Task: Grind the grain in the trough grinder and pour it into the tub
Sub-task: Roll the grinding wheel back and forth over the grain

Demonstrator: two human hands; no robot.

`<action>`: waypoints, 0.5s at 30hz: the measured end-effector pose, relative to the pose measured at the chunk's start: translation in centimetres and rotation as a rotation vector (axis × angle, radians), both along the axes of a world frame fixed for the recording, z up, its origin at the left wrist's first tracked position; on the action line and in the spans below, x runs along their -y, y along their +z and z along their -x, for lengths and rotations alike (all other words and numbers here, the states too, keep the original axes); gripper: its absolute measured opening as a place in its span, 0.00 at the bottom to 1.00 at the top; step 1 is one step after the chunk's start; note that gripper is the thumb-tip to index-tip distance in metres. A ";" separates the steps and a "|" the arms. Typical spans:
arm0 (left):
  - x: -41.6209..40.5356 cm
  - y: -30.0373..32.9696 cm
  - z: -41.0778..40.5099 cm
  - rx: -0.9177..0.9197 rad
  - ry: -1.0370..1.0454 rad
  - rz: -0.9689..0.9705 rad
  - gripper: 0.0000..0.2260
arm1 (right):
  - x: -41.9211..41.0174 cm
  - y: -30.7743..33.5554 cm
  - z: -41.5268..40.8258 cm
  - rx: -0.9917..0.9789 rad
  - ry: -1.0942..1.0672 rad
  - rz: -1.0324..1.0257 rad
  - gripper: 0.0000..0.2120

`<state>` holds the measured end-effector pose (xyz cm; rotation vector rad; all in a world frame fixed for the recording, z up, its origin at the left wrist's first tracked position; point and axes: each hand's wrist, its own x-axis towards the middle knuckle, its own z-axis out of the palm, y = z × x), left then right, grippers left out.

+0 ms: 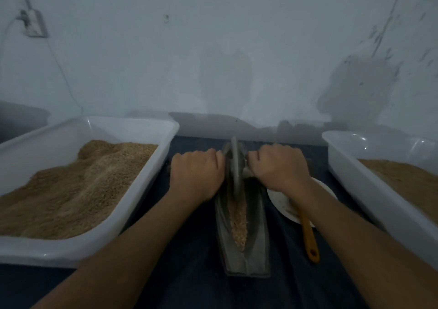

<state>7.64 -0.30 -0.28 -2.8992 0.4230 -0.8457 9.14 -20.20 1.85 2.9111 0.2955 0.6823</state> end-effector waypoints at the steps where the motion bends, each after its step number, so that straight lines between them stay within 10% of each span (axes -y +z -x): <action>1: -0.4 -0.3 1.1 0.007 -0.018 0.048 0.14 | -0.2 -0.6 1.7 0.087 0.021 0.013 0.20; 9: -2.2 -1.2 7.1 -0.017 -0.104 0.249 0.22 | -0.1 -1.9 7.8 0.293 0.148 -0.134 0.20; 15: 0.8 0.8 0.0 0.003 0.058 -0.022 0.17 | 0.5 -0.3 -1.0 -0.120 -0.045 -0.115 0.23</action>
